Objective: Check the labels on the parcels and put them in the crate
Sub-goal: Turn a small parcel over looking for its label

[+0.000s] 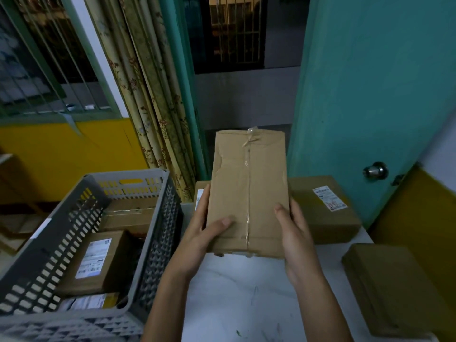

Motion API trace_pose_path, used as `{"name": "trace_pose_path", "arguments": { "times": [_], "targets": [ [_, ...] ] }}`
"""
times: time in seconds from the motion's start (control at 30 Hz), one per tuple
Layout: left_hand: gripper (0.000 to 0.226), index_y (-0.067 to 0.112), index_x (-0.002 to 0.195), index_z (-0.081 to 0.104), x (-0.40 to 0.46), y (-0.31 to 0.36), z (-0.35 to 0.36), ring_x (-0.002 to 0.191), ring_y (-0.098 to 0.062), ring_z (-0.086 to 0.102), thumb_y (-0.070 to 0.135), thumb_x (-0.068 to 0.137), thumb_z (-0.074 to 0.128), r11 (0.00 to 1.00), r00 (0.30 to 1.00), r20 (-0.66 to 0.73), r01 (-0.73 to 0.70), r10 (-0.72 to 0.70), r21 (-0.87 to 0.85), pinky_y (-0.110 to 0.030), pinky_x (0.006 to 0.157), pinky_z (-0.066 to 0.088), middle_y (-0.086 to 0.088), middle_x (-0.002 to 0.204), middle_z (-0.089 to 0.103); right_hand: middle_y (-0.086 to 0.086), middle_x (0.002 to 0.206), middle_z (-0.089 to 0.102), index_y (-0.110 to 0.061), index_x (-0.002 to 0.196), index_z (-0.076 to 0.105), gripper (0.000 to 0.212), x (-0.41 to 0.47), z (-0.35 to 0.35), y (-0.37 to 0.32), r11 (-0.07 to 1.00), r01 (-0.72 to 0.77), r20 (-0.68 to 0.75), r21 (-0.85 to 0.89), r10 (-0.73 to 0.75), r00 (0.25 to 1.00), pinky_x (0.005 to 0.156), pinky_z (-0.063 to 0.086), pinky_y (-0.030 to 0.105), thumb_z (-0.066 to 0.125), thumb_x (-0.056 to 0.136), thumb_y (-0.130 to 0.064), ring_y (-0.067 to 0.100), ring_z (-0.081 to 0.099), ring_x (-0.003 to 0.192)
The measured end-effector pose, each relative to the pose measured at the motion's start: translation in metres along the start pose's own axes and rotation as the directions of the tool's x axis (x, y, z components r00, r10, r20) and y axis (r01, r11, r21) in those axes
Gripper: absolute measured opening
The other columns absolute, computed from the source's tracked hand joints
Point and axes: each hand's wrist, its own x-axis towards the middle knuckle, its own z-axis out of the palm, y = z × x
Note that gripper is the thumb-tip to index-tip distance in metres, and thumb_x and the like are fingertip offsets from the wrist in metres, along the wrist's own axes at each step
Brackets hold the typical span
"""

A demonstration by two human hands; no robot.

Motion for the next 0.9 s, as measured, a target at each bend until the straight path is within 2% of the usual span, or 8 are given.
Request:
{"name": "trace_pose_path", "arguments": {
  "times": [0.17,0.27,0.33,0.43,0.5,0.6,0.73,0.9],
  "targets": [
    [0.09,0.047,0.152,0.03,0.002,-0.001,-0.002,0.115,0.01,0.059,0.034,0.076,0.076,0.996,0.999,0.032,-0.013,0.01,0.083,-0.012,0.086,0.051,0.026,0.137,0.054,-0.011,0.134,0.064,-0.04,0.149,0.045,0.055,0.003,-0.006,0.006,1.0,-0.01,0.101,-0.02,0.012,0.995,0.097,0.051,0.034,0.062,0.1,-0.024,0.009,0.064,0.117],
    [0.084,0.051,0.149,0.032,0.004,-0.004,-0.003,0.114,0.011,0.059,0.025,0.079,0.071,0.993,1.0,0.014,-0.021,0.02,0.113,-0.013,0.084,0.052,0.033,0.129,0.058,-0.019,0.128,0.068,-0.044,0.141,0.05,0.052,0.003,-0.009,0.007,0.998,0.044,0.11,-0.042,-0.039,0.993,0.099,0.05,0.031,0.062,0.099,-0.017,0.003,0.065,0.115],
    [0.076,0.055,0.142,0.042,0.005,-0.004,-0.003,0.114,0.004,0.063,0.032,0.078,0.077,0.997,0.999,-0.052,0.001,0.003,0.076,-0.019,0.085,0.055,0.032,0.123,0.064,-0.025,0.119,0.07,-0.051,0.127,0.054,0.048,0.003,-0.012,0.006,0.991,0.101,0.109,-0.085,-0.091,0.99,0.095,0.051,0.028,0.063,0.098,-0.014,-0.001,0.065,0.113],
    [0.056,0.05,0.131,0.057,0.009,-0.001,0.0,0.108,0.003,0.067,0.046,0.081,0.082,0.998,0.984,-0.18,0.001,0.01,0.058,-0.021,0.082,0.057,0.028,0.12,0.067,-0.024,0.121,0.067,-0.057,0.109,0.056,0.026,0.002,-0.012,0.002,0.979,0.158,0.107,-0.127,-0.145,0.984,0.095,0.05,0.029,0.066,0.092,-0.041,-0.001,0.062,0.117],
    [0.047,0.045,0.128,0.061,0.011,-0.001,0.002,0.104,0.003,0.068,0.046,0.084,0.078,0.996,0.979,-0.202,-0.016,0.034,0.092,-0.017,0.077,0.056,0.022,0.118,0.07,-0.019,0.12,0.067,-0.061,0.099,0.053,0.024,0.001,-0.01,0.002,0.973,0.173,0.082,-0.151,-0.163,0.983,0.088,0.053,0.028,0.067,0.079,-0.055,0.001,0.063,0.115],
    [0.055,0.036,0.135,0.061,0.011,-0.004,0.001,0.107,-0.003,0.069,0.045,0.083,0.073,0.993,0.981,-0.191,-0.012,0.034,0.116,-0.021,0.081,0.057,0.011,0.125,0.07,-0.021,0.119,0.065,-0.063,0.102,0.051,0.029,0.002,-0.01,0.004,0.962,0.202,0.085,-0.185,-0.189,0.978,0.083,0.056,0.027,0.068,0.084,-0.049,0.002,0.063,0.114],
    [0.065,0.037,0.142,0.051,0.01,-0.009,-0.005,0.113,-0.006,0.066,0.042,0.084,0.079,0.99,0.98,-0.2,0.034,-0.006,0.135,-0.035,0.095,0.057,0.011,0.13,0.066,-0.022,0.127,0.063,-0.053,0.135,0.049,0.044,0.003,-0.013,0.007,0.954,0.203,0.109,-0.222,-0.182,0.977,0.092,0.051,0.028,0.064,0.097,-0.037,-0.002,0.059,0.118],
    [0.077,0.035,0.14,0.042,0.01,-0.001,0.002,0.116,-0.005,0.062,0.057,0.078,0.08,0.989,0.983,-0.181,0.044,-0.018,0.142,-0.027,0.091,0.056,0.012,0.133,0.059,-0.015,0.104,0.068,-0.033,0.106,0.057,0.039,-0.002,-0.005,0.005,0.941,0.242,-0.023,-0.238,-0.255,0.967,0.08,0.049,0.025,0.057,0.082,-0.063,0.007,0.064,0.107]
  ]
}}
